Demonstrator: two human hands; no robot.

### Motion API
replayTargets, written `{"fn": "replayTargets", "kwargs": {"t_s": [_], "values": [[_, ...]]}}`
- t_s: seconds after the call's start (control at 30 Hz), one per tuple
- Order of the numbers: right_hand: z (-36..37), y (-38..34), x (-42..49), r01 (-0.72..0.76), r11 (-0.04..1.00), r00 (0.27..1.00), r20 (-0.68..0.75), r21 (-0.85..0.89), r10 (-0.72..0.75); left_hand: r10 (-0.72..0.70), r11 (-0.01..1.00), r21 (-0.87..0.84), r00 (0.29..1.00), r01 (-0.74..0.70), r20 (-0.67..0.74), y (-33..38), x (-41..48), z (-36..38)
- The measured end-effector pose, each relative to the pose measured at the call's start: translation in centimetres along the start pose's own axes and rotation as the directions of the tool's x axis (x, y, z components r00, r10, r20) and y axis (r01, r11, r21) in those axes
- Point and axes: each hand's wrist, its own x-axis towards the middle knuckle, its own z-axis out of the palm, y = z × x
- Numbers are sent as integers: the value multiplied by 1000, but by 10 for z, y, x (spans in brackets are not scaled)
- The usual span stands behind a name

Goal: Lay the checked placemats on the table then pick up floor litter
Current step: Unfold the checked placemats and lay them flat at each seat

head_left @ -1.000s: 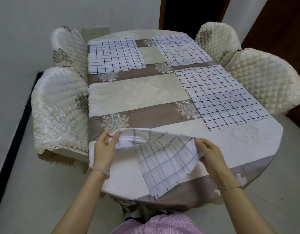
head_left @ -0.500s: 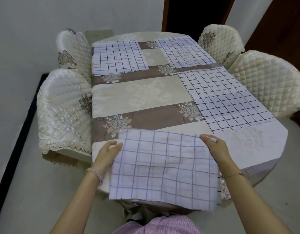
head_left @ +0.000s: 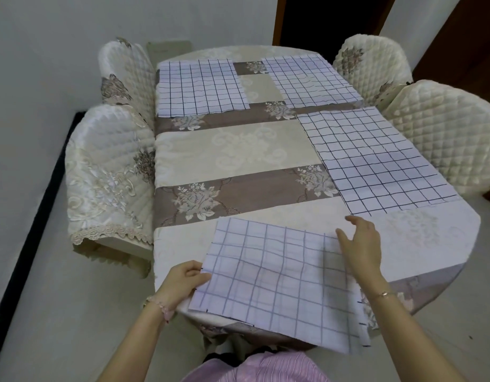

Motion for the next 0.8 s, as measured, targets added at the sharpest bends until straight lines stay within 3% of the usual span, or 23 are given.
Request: {"fn": "replayTargets", "kwargs": {"t_s": [0.07, 0.17, 0.33, 0.47, 0.63, 0.8], "values": [[6, -22, -25, 99, 987, 992, 62, 128, -108, 18, 998, -56, 999, -20, -34, 1, -1, 4], [15, -62, -74, 72, 916, 926, 316, 395, -209, 66, 988, -135, 996, -75, -67, 9, -5, 16], [28, -99, -129, 123, 892, 781, 512, 434, -357, 161, 950, -256, 984, -176, -80, 26, -15, 39], [35, -106, -138, 58, 867, 789, 510, 494, -343, 132, 910, -397, 991, -124, -7, 40, -23, 53], [28, -104, -126, -1, 811, 865, 407, 585, -292, 253, 890, -430, 948, -149, 195, 45, -34, 53], [29, -98, -122, 2, 815, 856, 421, 580, -301, 241, 868, -467, 966, -170, 94, 46, -34, 60]]}}
